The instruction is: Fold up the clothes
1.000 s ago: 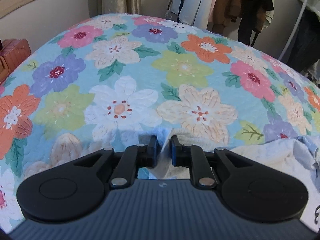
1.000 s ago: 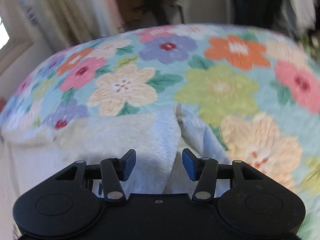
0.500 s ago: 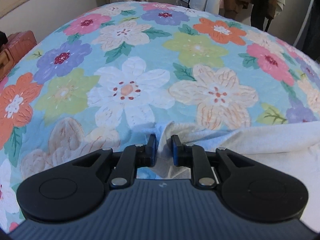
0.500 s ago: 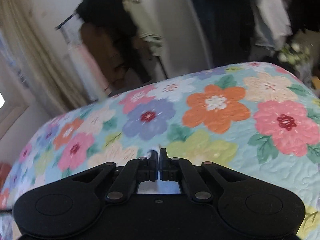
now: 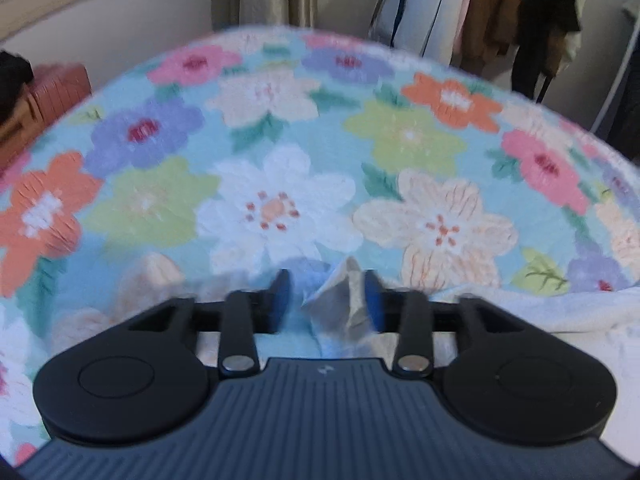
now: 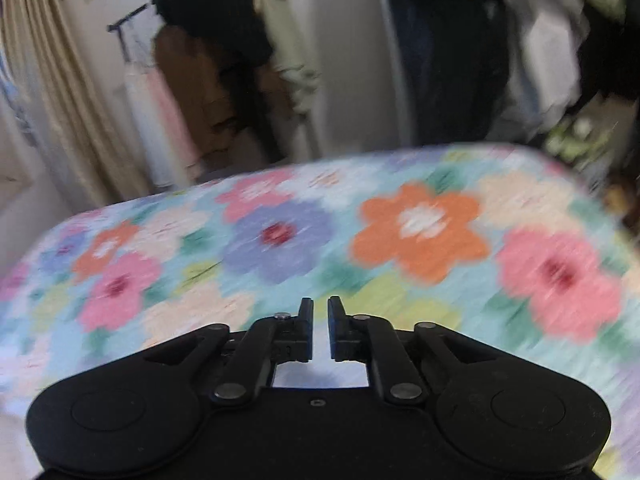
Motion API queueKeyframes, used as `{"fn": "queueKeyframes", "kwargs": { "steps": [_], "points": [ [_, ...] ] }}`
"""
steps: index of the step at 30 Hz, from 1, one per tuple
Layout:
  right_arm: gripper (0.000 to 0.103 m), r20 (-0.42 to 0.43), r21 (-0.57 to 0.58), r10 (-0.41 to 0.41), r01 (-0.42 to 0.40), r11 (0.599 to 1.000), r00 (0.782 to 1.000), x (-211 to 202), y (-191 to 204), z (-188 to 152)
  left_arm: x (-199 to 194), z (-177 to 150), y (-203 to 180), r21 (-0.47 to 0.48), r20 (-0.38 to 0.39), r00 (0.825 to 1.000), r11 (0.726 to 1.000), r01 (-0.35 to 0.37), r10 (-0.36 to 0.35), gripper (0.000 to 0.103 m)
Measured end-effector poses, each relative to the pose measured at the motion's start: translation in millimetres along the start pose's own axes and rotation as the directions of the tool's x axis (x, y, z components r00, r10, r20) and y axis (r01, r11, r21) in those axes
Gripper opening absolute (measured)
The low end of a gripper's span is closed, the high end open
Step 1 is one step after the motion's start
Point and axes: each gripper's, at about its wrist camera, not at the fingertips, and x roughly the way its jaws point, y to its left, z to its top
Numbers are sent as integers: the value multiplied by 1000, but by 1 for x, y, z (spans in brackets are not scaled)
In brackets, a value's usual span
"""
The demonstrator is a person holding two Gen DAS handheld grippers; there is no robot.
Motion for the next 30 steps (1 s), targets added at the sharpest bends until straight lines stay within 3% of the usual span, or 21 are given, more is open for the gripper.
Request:
{"fn": "queueKeyframes", "kwargs": {
  "steps": [3, 5, 7, 10, 13, 17, 20, 21, 23, 25, 28, 30],
  "points": [
    [18, -90, -22, 127, -130, 991, 988, 8, 32, -23, -28, -11, 20, -18, 13, 1000, 1000, 19, -19, 54],
    [24, -163, -50, 205, -216, 975, 965, 16, 61, -37, -44, -25, 38, -45, 2, 999, 998, 36, -35, 56],
    [29, -258, -80, 303, -333, 939, 917, 23, 101, -50, -60, -45, 55, -73, -19, 1000, 997, 24, -25, 69],
    [31, -376, -128, 421, -496, 859, 826, 24, 167, -72, -81, -82, 82, -80, -73, 997, 997, -21, 15, 71],
    [36, -468, -193, 489, -626, 756, 736, 14, 233, -95, -104, -118, 112, -131, -94, 995, 991, 7, -20, 71],
    [42, -528, -295, 509, -709, 640, 680, -7, 299, -118, -128, -155, 130, -202, -82, 993, 977, 71, -89, 71],
    [43, -562, -321, 511, -741, 590, 650, -22, 323, -131, -132, -167, 131, -236, -70, 976, 955, 182, -204, 71],
    [44, -565, -332, 504, -740, 586, 653, -26, 326, -135, -130, -167, 127, -227, -75, 972, 953, 202, -224, 71],
    [44, -563, -372, 470, -716, 590, 680, -30, 328, -140, -126, -169, 118, -201, -87, 964, 952, 230, -251, 71],
    [44, -555, -419, 426, -682, 599, 715, -33, 329, -143, -121, -170, 102, -122, -106, 973, 974, 191, -204, 71],
    [44, -537, -485, 351, -622, 615, 767, -34, 326, -142, -111, -175, 84, -62, -138, 976, 985, 160, -167, 74],
    [45, -525, -539, 312, -593, 598, 792, -37, 329, -141, -110, -180, 75, -37, -131, 983, 991, 125, -129, 74]
  ]
}}
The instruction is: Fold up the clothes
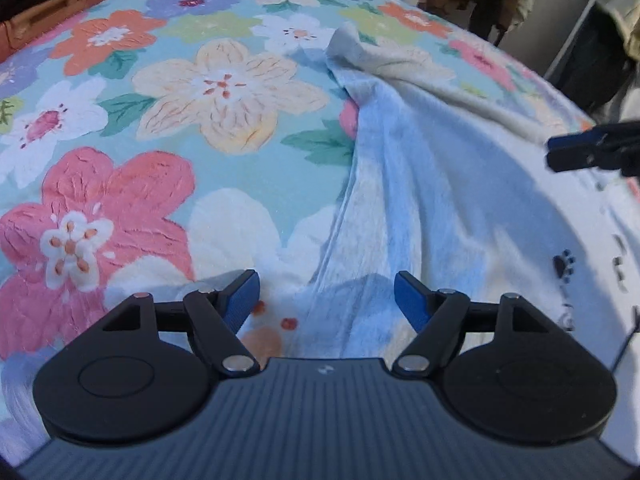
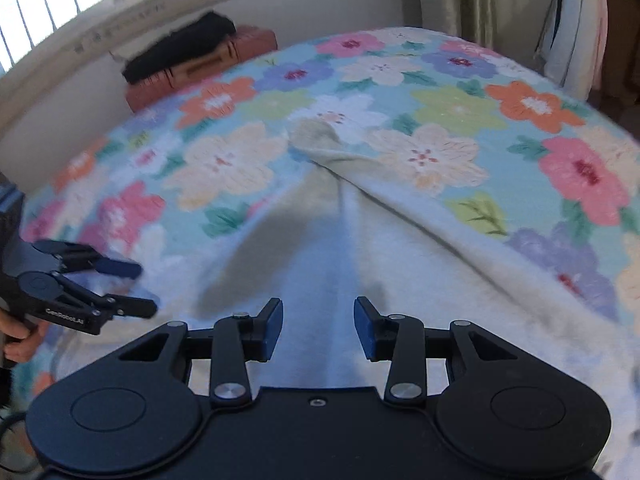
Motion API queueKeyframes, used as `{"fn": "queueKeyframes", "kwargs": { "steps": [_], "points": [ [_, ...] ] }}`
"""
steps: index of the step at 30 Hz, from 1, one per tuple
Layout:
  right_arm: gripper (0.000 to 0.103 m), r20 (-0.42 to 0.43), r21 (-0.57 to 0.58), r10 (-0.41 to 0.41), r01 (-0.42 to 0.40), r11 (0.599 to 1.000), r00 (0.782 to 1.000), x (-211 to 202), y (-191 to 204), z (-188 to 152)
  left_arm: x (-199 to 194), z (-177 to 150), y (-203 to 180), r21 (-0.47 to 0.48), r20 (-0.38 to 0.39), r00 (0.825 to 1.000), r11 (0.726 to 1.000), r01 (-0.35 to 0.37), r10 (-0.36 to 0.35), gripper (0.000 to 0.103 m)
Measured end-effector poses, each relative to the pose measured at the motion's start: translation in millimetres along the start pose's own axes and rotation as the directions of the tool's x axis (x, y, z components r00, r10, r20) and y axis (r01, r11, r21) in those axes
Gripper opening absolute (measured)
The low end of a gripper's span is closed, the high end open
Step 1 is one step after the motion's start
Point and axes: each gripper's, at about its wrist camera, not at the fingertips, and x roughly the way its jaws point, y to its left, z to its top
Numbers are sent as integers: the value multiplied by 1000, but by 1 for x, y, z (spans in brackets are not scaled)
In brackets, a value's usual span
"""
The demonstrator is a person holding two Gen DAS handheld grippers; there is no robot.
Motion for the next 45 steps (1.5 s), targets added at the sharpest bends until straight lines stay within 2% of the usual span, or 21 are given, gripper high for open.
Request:
{"fn": "queueKeyframes", "kwargs": {
  "steps": [2, 3, 4, 6, 8, 12, 15, 16, 18, 20, 21, 23, 25, 28, 32, 35, 39, 40, 41, 42, 45],
  "points": [
    [50, 7, -21, -25, 25, 999, 1000, 0, 3, 0, 3, -4, -8, 23, 11, 999, 999, -36, 36, 72],
    [53, 10, -14, -30, 30, 999, 999, 2, 4, 0, 1, -4, -10, 44, 21, 999, 998, -45, 44, 62],
    [54, 12, -7, -35, 35, 999, 999, 4, 4, 0, 0, -4, -13, 65, 31, 998, 996, -55, 53, 39],
    [54, 10, 7, -39, 39, 999, 999, 10, 6, -1, -1, -5, -16, 87, 44, 998, 995, -55, 51, 16],
    [54, 11, 7, -46, 46, 999, 999, 17, 11, -2, -2, -7, -20, 101, 54, 997, 994, -52, 46, 6],
    [54, 24, 2, -58, 58, 998, 998, 29, 20, 0, -19, -13, -28, 99, 116, 985, 985, -138, 126, 4],
    [55, 30, 9, -70, 69, 998, 997, 32, 24, 2, -49, -14, -23, 81, 202, 955, 968, -239, 219, 4],
    [55, 25, 5, -74, 74, 997, 997, 32, 25, 3, -56, -14, -17, 60, 209, 950, 966, -251, 234, 4],
    [55, 14, -8, -86, 87, 996, 996, 32, 28, 7, -60, -14, 0, -14, 183, 952, 968, -249, 247, 2],
    [55, -10, -60, -124, 123, 991, 992, 33, 33, 17, -50, -15, 12, -28, 142, 945, 955, -295, 296, 0],
    [55, -21, -87, -143, 140, 986, 990, 33, 36, 22, -45, -16, 18, -36, 119, 948, 955, -293, 295, 0],
    [55, -50, -138, -175, 166, 976, 983, 34, 42, 34, -39, -19, 32, -100, 76, 970, 970, -222, 230, 0],
    [55, -82, -199, -187, 168, 966, 979, 35, 47, 49, -35, -22, 42, -154, 49, 984, 975, -160, 169, 1],
    [55, -79, -237, -173, 150, 960, 982, 43, 51, 77, -35, -19, 42, -143, 53, 985, 978, -155, 164, 3],
    [55, -18, -126, -147, 144, 982, 989, 73, 42, 115, -31, -18, 45, -157, 51, 990, 980, -122, 131, 3],
    [55, 21, -36, -101, 102, 994, 995, 101, 38, 128, -28, -20, 49, -152, 47, 993, 983, -102, 110, 4],
    [54, 2, -140, -172, 170, 975, 985, 148, 47, 130, -25, -21, 58, -152, 52, 996, 986, -62, 70, 4],
    [50, -2, -155, -184, 181, 971, 983, 158, 46, 131, -25, -21, 60, -155, 54, 997, 987, -51, 60, 4],
    [15, -4, -154, -179, 176, 972, 984, 165, 42, 134, -25, -22, 63, -158, 56, 997, 987, -41, 50, 4],
    [1, 3, -150, -180, 179, 972, 984, 171, 37, 139, -25, -22, 64, -162, 56, 997, 986, -33, 43, 4],
    [2, 103, -76, -245, 253, 964, 964, 167, 18, 165, -24, -23, 69, -170, 54, 998, 985, -16, 25, 4]
  ]
}}
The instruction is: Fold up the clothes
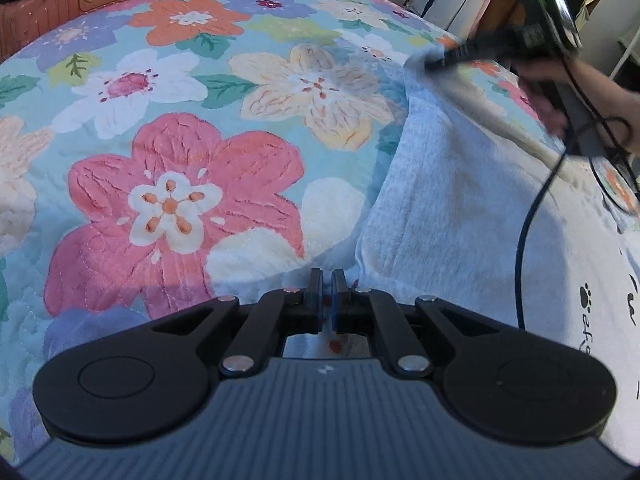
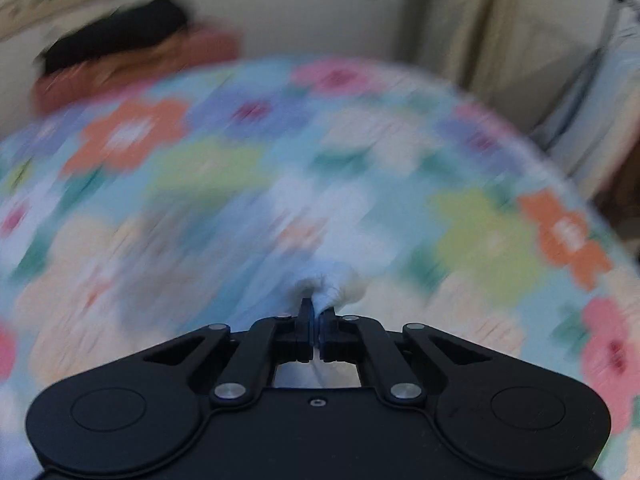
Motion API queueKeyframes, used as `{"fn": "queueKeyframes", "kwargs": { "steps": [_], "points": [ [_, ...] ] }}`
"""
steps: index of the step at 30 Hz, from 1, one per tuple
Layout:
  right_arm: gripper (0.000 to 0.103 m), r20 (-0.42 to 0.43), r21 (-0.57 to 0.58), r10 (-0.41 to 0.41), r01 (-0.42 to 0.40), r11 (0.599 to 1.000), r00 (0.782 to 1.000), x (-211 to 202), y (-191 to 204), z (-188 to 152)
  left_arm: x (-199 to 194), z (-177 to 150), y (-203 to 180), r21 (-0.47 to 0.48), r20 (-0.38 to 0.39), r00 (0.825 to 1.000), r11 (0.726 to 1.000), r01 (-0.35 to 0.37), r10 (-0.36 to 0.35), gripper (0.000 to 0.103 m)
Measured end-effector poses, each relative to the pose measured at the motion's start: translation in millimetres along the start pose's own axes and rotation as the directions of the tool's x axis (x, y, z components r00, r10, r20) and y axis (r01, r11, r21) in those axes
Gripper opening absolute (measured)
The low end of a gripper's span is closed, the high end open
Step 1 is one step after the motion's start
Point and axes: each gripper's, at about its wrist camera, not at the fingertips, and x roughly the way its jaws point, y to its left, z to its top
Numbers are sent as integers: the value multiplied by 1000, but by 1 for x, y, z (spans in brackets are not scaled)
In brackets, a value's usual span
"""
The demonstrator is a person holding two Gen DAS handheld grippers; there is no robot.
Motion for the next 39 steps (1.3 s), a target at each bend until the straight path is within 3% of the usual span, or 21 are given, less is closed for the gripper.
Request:
{"fn": "queueKeyframes", "kwargs": {
  "steps": [2, 4, 6, 7, 12, 17, 19, 22, 23, 24, 26, 30, 34, 39],
  "points": [
    [3, 17, 56, -5, 4, 998, 1000, 0, -14, 14, 1, 1, 6, -23, -7, 1000, 1000, 9, -9, 4],
    [11, 20, 61, -28, 27, 998, 999, -6, -20, 21, 2, 1, 12, -56, -10, 999, 998, 30, -31, 4],
    [51, 51, 77, -98, 94, 993, 994, -18, -26, 22, 2, 0, 13, -60, -8, 999, 998, 33, -33, 4],
    [57, 72, 110, -145, 137, 985, 987, -26, -33, 20, 1, 0, 12, -54, -6, 1000, 998, 28, -28, 4],
    [58, 50, 306, -167, 144, 941, 985, -76, -90, -14, 1, -2, 2, -13, 5, 1000, 1000, -18, 18, 4],
    [58, 7, 416, -250, 225, 881, 968, -149, -149, -84, -5, -3, -8, 20, 16, 998, 998, -56, 56, 5],
    [58, -16, 474, -301, 272, 838, 954, -183, -177, -122, -10, -2, -14, 46, 30, 998, 997, -62, 61, 13],
    [58, -42, 562, -336, 301, 771, 941, -226, -209, -173, -28, -1, -34, 134, 85, 993, 986, -97, 86, 17],
    [58, -49, 586, -341, 303, 751, 939, -240, -217, -189, -34, -1, -42, 164, 108, 990, 981, -103, 86, 22],
    [58, -56, 610, -345, 305, 731, 937, -253, -226, -206, -40, -1, -50, 186, 129, 989, 977, -102, 79, 32],
    [58, -81, 633, -355, 323, 703, 932, -276, -238, -236, -49, 0, -63, 198, 149, 988, 977, -76, 46, 37],
    [58, -103, 674, -329, 310, 671, 939, -295, -255, -270, -58, -1, -90, 225, 146, 989, 974, -13, -21, 37],
    [64, -86, 728, -263, 241, 642, 961, -296, -267, -294, -59, -4, -119, 269, 130, 990, 963, 11, -47, 38],
    [65, -98, 812, -130, 155, 563, 987, -252, -275, -325, -36, -5, -146, 281, 70, 996, 959, 31, -53, 39]
  ]
}}
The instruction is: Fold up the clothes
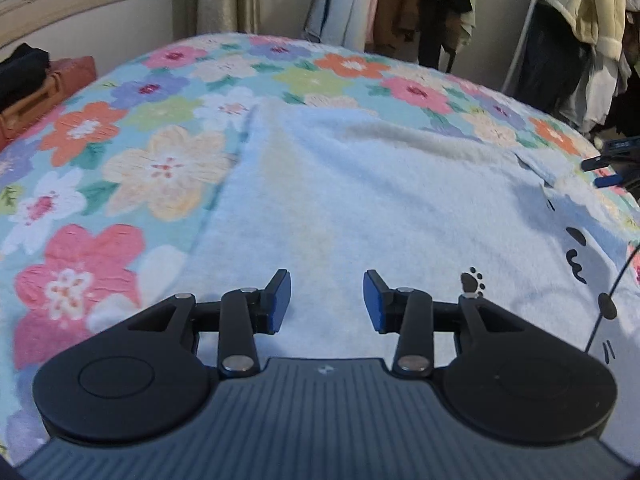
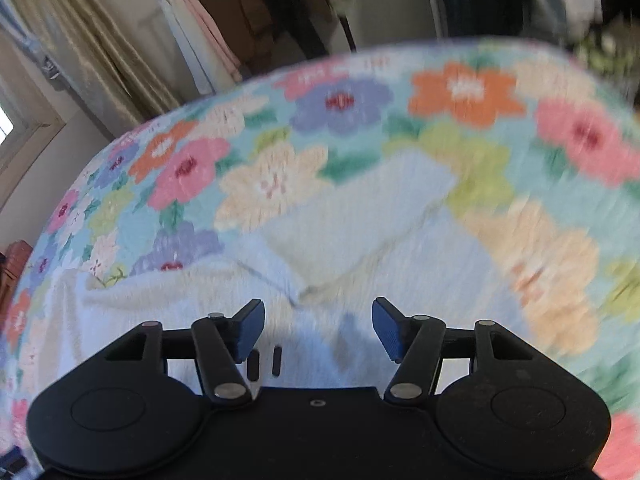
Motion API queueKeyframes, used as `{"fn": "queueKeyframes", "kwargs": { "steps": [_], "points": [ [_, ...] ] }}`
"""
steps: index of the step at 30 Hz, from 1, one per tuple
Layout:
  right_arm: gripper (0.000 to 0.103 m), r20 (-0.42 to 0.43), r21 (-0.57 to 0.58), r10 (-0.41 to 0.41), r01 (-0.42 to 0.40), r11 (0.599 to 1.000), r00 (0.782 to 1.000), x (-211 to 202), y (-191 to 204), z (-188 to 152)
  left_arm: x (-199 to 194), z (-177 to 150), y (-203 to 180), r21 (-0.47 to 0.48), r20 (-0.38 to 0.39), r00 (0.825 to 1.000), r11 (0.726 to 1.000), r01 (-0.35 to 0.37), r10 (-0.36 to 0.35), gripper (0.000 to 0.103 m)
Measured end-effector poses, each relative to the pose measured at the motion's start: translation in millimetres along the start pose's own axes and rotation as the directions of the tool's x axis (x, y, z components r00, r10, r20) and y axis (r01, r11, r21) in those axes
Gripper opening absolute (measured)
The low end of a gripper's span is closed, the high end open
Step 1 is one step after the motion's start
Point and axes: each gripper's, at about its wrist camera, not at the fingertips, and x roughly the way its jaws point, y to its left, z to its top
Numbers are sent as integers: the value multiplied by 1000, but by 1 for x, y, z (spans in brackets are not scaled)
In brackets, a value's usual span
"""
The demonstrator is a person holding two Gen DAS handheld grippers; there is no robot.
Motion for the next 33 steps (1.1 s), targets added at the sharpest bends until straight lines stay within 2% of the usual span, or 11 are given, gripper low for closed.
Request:
{"fn": "queueKeyframes", "kwargs": {
  "steps": [2, 8, 10, 12, 15, 19, 23, 25, 27, 30, 33],
  "points": [
    [65, -26, 57, 22, -21, 998, 999, 22, -6, -4, 13, 6, -6, -9, -23, 1000, 1000, 21, -21, 39],
    [65, 61, 189, 31, -42, 981, 998, 64, -9, -2, 48, 38, -22, -53, -39, 996, 996, 74, -76, 39],
    [52, 101, 139, 35, -49, 989, 994, 74, -4, 8, 58, 48, -27, -58, -32, 996, 995, 77, -79, 39],
    [10, 104, 26, 16, -19, 999, 994, 83, 7, 24, 67, 55, -31, -61, -27, 996, 995, 82, -84, 39],
    [7, 155, -107, -7, 24, 994, 988, 81, 25, 53, 78, 59, -34, -64, -31, 995, 994, 94, -96, 39],
    [6, 236, -194, -26, 74, 978, 971, 71, 55, 103, 91, 58, -32, -65, -44, 994, 993, 99, -102, 39],
    [8, 226, -314, -67, 137, 939, 972, 86, 98, 135, 104, 51, -22, -93, -68, 993, 991, 94, -100, 39],
    [23, 240, -356, -105, 188, 916, 965, 95, 112, 140, 110, 48, -17, -105, -83, 992, 991, 86, -95, 39],
    [48, 268, -344, -99, 191, 919, 958, 93, 114, 139, 110, 44, -12, -110, -87, 992, 990, 83, -93, 39],
    [54, 270, -278, -36, 114, 954, 962, 86, 98, 135, 107, 40, -4, -117, -83, 992, 989, 90, -100, 40],
    [55, 235, -212, -67, 118, 970, 970, 85, 71, 128, 104, 38, 2, -124, -76, 991, 988, 97, -107, 40]
  ]
}}
